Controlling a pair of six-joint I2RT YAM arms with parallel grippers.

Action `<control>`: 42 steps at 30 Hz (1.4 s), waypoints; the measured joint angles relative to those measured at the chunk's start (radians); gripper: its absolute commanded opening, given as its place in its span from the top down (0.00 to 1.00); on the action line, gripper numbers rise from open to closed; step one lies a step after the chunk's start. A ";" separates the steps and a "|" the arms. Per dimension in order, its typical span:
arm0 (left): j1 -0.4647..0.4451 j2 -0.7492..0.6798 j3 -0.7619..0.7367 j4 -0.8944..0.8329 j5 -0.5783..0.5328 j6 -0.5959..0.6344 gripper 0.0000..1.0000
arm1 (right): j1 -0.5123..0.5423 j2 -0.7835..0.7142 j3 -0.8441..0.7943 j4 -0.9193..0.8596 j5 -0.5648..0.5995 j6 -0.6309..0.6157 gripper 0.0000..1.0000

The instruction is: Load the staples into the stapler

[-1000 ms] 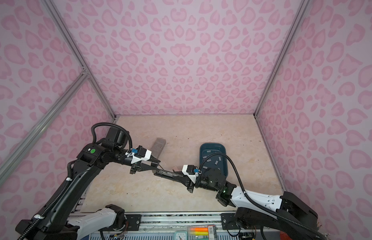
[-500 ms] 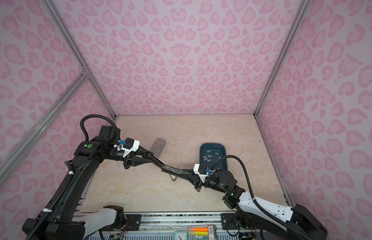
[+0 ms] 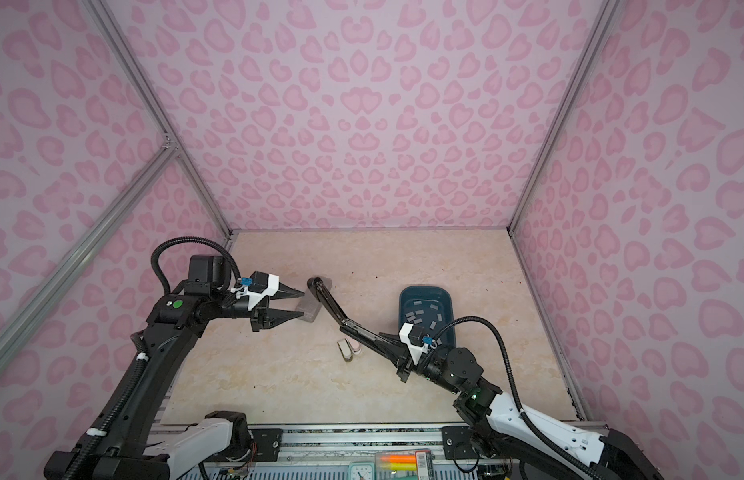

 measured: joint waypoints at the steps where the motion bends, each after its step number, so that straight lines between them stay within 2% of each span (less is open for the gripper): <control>1: 0.000 -0.005 -0.003 0.040 -0.028 -0.043 0.53 | 0.000 -0.005 0.000 -0.011 0.020 0.009 1.00; 6: 0.002 -0.041 -0.005 0.229 -0.201 -0.261 0.53 | 0.003 0.009 0.033 -0.056 0.055 0.027 1.00; 11: -0.024 -0.119 -0.019 0.417 -0.393 -0.542 0.55 | 0.023 0.064 0.077 -0.091 0.117 0.042 1.00; 13: -0.075 -0.163 -0.055 0.501 -0.476 -0.658 0.58 | 0.041 0.084 0.093 -0.111 0.136 0.042 1.00; 16: -0.221 -0.208 -0.110 0.598 -0.597 -0.751 0.60 | 0.080 0.088 0.111 -0.137 0.167 0.040 1.00; 20: -0.453 -0.153 -0.130 0.681 -0.750 -0.787 0.60 | 0.121 0.046 0.112 -0.152 0.200 0.030 1.00; 23: -0.542 -0.053 -0.118 0.710 -0.840 -0.788 0.62 | 0.124 0.015 0.107 -0.153 0.223 0.023 1.00; 30: -0.580 0.093 -0.084 0.718 -0.983 -0.787 0.62 | 0.125 0.002 0.100 -0.178 0.284 0.014 1.00; 38: -0.580 0.112 -0.076 0.721 -1.069 -0.798 0.61 | 0.126 0.019 0.100 -0.178 0.315 0.014 1.00; 42: -0.580 0.116 -0.076 0.718 -1.096 -0.800 0.57 | 0.126 0.013 0.099 -0.177 0.341 0.025 1.00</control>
